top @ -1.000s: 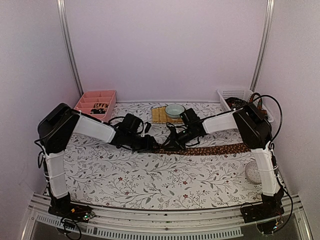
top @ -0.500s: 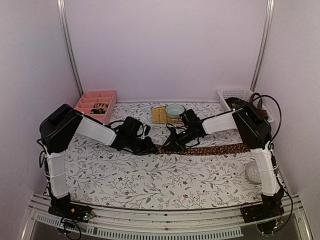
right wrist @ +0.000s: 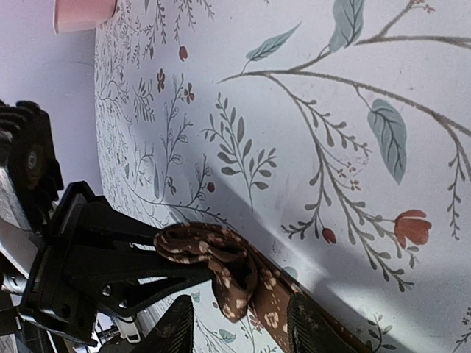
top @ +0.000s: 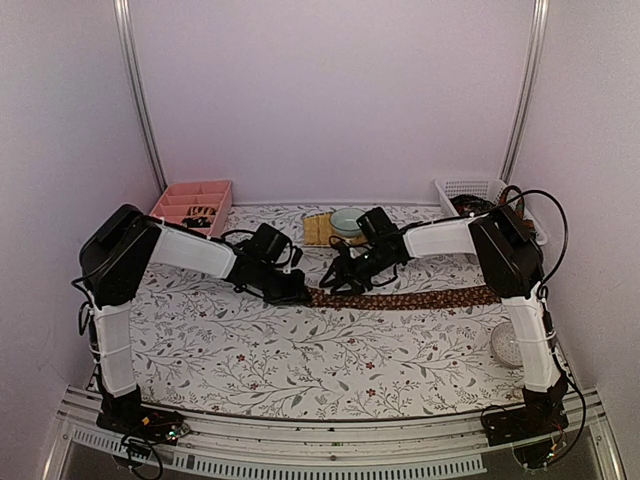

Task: Roll the ties
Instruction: Roll the tie at the center of the board.

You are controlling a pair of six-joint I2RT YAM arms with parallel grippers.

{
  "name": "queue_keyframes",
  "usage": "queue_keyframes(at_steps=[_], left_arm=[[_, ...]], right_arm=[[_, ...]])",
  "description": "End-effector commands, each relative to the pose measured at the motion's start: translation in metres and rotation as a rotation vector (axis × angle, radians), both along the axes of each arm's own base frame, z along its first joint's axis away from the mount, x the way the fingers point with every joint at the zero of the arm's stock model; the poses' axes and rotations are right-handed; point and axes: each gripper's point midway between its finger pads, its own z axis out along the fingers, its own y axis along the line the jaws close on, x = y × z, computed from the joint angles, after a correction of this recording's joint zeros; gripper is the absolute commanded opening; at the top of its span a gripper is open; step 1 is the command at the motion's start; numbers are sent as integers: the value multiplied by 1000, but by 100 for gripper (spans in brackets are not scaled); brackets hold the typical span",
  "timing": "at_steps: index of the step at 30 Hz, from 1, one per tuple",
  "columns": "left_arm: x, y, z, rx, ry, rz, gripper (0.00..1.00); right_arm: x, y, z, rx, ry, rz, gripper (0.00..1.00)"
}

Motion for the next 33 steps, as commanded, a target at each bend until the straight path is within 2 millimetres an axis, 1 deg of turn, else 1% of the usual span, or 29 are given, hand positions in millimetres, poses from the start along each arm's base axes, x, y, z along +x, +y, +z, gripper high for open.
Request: queue_keyframes(at_steps=[1,3,5,8,10,15,21,26,28,33], left_arm=[[2,34,-5,251,6,-25,0],[9,43,0,335,-14,-27,0],[18,48,10,400,-47,-26,0],[26,56,22,502,-79,-29,0],[30,61,25,565,-88,-40,0],[34,73,20,706,-77,-74,0],[44,82,19,812,-89,-88,0],[56,82,25,913,-116,-86,0],[56,76,27,949,-134,-96,0],[50,67,22,1041,-153,-124,0]], right_arm=[[7,-5,103,74,-258,34,44],[8,-8,111,74,-294,29,44],[7,-12,111,56,-312,21,44],[11,-24,101,10,-319,-2,45],[14,-34,91,-18,-306,-23,46],[22,-56,75,-85,-301,-53,48],[28,-71,55,-170,-314,-68,50],[26,-77,40,-220,-296,-66,52],[25,-79,34,-233,-286,-65,52],[21,-81,19,-252,-238,-62,54]])
